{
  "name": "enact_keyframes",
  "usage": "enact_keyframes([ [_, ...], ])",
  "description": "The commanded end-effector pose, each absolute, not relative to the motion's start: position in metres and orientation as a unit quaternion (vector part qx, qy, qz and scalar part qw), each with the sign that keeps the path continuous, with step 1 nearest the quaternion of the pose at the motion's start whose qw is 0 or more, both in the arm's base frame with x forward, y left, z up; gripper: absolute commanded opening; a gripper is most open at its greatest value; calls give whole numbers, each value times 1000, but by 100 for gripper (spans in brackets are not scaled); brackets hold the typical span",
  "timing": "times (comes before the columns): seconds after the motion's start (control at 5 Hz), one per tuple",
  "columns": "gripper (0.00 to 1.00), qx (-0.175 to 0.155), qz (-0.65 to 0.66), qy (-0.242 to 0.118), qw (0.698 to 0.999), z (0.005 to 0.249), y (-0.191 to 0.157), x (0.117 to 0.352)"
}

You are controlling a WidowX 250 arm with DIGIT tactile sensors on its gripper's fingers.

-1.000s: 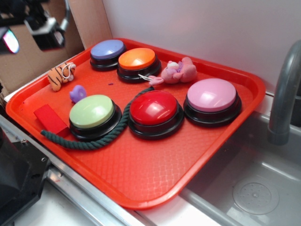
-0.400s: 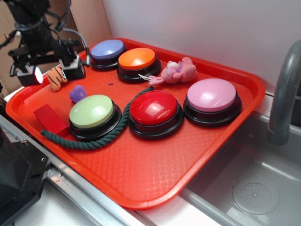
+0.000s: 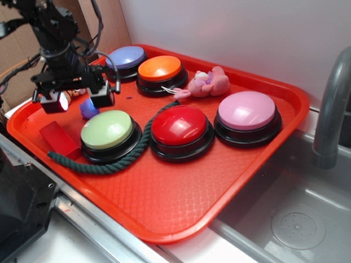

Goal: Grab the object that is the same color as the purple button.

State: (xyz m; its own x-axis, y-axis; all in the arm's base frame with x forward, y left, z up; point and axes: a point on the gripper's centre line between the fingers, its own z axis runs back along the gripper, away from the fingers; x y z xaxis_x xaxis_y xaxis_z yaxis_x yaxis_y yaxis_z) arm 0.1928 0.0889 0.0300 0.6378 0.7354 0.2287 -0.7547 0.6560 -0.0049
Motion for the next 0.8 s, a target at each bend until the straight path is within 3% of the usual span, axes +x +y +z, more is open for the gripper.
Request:
enact_keyframes([
  [0.0,2,10,414,-107,904,28,94,192],
  [0.4,0,10,408,-110,906,31,94,193],
  [0.6,0,23,381,-122,916,60,91,198],
])
